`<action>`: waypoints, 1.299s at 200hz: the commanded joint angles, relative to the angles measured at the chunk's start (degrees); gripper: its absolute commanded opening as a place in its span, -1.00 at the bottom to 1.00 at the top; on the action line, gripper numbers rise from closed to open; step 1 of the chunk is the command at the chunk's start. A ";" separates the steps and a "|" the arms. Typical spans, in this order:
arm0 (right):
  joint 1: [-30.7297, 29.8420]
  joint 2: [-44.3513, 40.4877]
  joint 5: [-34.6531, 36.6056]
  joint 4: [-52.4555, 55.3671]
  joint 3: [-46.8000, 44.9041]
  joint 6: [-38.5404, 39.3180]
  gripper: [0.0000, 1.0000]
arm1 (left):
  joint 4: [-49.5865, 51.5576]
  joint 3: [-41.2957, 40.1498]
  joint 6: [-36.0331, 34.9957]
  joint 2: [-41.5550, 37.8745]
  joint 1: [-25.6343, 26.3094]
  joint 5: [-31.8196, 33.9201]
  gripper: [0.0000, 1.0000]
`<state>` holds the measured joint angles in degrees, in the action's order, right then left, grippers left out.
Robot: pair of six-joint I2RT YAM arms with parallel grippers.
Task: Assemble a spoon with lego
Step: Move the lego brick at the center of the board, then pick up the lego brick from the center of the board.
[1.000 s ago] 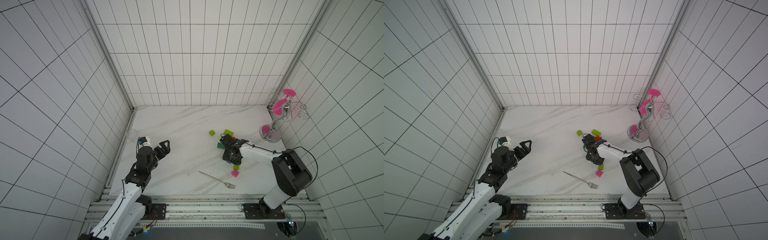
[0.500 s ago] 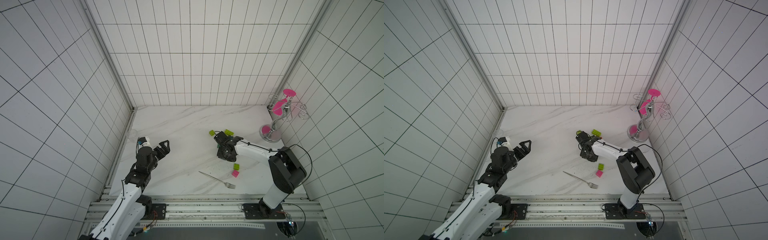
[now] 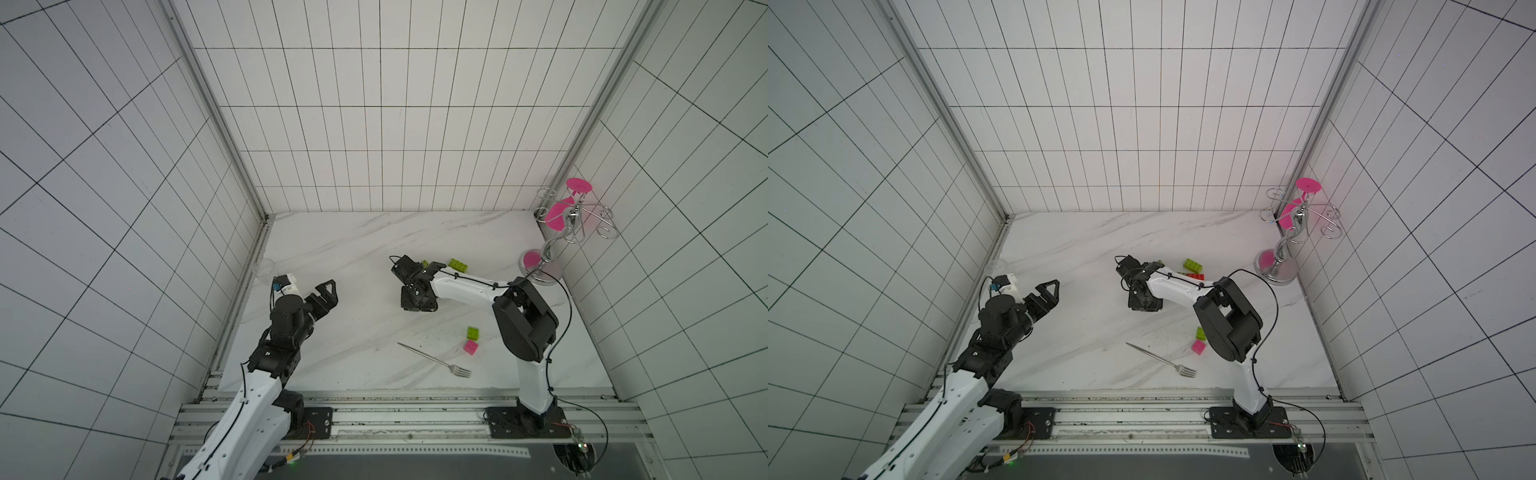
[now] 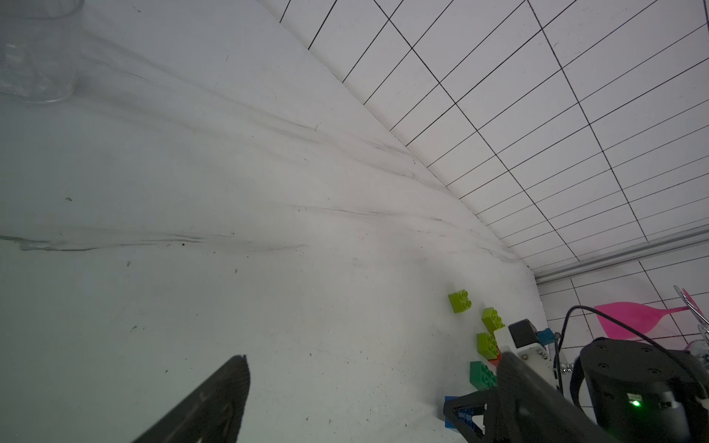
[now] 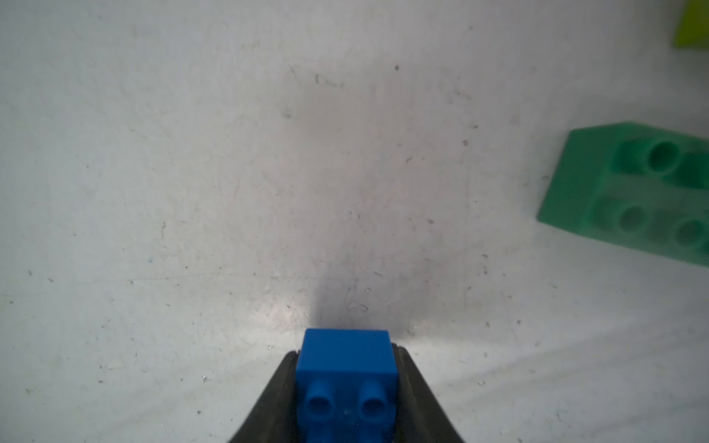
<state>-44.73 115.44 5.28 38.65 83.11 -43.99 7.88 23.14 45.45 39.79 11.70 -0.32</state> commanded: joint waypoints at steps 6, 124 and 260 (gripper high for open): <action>-0.89 1.41 -1.06 2.72 3.37 3.27 -0.08 | 0.73 1.28 -0.86 -0.66 0.25 1.19 0.98; -0.68 -28.04 10.56 5.48 -6.51 15.87 0.25 | 0.47 11.39 -11.76 14.36 7.33 0.54 0.94; -0.07 -86.40 13.89 -23.44 -56.08 25.88 0.70 | 20.61 69.77 -50.77 80.45 19.74 -17.10 0.72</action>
<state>-44.99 29.58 21.37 21.67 29.39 -18.92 25.39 86.24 2.83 115.57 31.14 -15.73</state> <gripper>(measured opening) 0.849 0.864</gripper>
